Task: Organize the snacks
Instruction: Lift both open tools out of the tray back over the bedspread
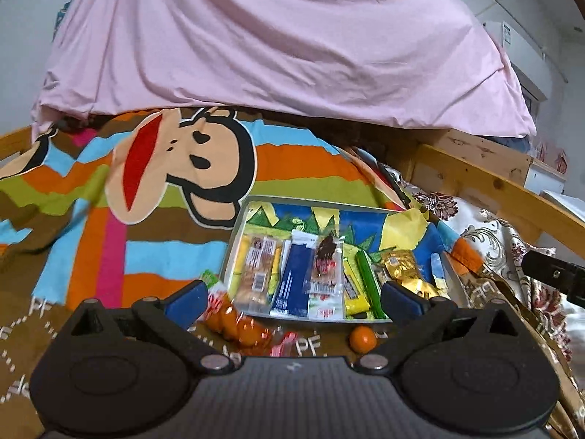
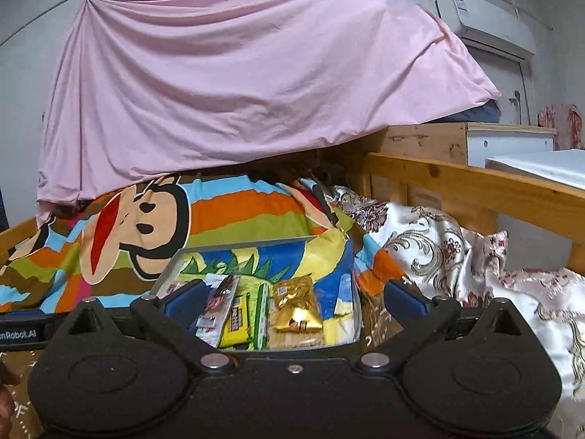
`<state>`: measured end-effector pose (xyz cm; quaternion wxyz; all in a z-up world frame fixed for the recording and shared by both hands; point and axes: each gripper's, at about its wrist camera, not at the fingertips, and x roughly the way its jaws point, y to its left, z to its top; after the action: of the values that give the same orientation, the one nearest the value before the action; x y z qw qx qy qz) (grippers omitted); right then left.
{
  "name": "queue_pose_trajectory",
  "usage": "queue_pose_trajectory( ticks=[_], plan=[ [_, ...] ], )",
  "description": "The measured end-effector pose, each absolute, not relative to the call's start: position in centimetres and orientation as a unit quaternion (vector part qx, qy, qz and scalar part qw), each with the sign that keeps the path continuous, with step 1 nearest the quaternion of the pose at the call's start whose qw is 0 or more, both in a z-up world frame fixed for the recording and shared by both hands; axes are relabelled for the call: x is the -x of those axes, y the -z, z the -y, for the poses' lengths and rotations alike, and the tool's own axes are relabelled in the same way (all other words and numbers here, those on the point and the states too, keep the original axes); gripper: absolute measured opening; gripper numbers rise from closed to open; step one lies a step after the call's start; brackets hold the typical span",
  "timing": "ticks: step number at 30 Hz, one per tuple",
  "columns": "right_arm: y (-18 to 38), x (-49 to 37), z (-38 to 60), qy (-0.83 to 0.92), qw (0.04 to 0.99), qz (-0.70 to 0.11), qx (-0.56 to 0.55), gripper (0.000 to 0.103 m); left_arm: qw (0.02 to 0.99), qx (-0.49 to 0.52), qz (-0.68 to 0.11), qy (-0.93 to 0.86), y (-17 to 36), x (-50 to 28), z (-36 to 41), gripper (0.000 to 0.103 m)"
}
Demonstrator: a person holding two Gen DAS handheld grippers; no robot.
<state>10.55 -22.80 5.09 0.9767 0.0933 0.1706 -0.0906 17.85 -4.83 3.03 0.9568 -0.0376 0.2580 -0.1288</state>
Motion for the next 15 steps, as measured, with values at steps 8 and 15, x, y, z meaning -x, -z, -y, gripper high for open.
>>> queue_pose_trajectory(
  ticks=[8,15],
  plan=[
    [-4.9,-7.4,21.2,0.079,0.977,-0.178,-0.087,0.102,0.960,0.031,-0.260,0.096,-2.8,-13.8,3.1,0.102],
    [-4.5,-5.3,19.2,0.068,0.975,-0.196,-0.083,0.102,0.963,0.036,-0.253,0.083,-3.0,-10.8,1.6,0.102]
  ],
)
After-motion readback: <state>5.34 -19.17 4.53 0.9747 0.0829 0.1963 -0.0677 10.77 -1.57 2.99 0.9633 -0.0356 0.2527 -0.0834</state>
